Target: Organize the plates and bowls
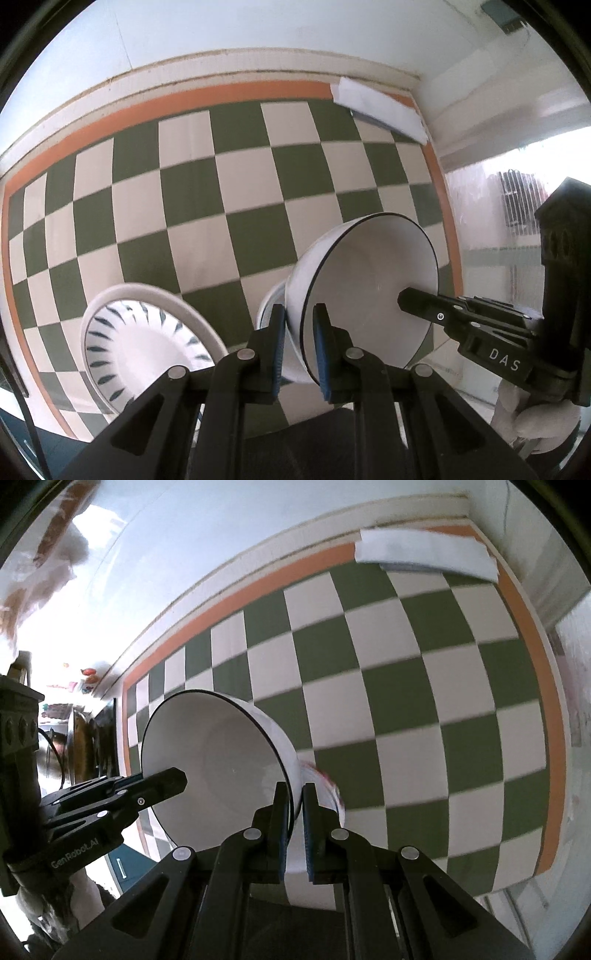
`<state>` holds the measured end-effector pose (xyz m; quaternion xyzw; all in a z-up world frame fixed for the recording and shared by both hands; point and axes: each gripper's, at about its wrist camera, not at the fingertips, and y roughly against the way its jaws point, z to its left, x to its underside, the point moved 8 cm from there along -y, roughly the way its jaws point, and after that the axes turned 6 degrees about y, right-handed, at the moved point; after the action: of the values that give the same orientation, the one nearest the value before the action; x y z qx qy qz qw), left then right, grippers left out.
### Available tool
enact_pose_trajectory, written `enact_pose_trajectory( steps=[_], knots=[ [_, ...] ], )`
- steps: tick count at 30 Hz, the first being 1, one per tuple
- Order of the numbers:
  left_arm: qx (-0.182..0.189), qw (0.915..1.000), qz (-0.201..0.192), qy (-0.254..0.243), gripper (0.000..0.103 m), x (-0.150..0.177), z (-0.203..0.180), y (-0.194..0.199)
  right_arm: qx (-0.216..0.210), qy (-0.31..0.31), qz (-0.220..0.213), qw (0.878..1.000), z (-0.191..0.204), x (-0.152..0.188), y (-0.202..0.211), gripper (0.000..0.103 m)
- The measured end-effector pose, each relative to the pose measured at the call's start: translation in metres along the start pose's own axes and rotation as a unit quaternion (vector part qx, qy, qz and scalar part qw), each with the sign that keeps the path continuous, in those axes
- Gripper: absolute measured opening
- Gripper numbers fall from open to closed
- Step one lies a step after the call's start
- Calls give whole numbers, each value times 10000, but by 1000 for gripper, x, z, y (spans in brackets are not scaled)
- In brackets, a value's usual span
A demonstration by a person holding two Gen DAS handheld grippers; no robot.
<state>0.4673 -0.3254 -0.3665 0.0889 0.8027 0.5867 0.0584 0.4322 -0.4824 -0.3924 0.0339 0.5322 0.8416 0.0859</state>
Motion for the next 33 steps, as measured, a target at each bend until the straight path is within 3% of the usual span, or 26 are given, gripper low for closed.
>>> enact_pose_trajectory(
  steps=[12,33],
  knots=[
    [-201,9993,301,38,13,30,11,-37,-32,-170,298,9994,-12,35,-39,9],
    [-515,9969,588,70,13,34,12,-70,224,-191,652,9974,-22,28,-67,11]
  ],
)
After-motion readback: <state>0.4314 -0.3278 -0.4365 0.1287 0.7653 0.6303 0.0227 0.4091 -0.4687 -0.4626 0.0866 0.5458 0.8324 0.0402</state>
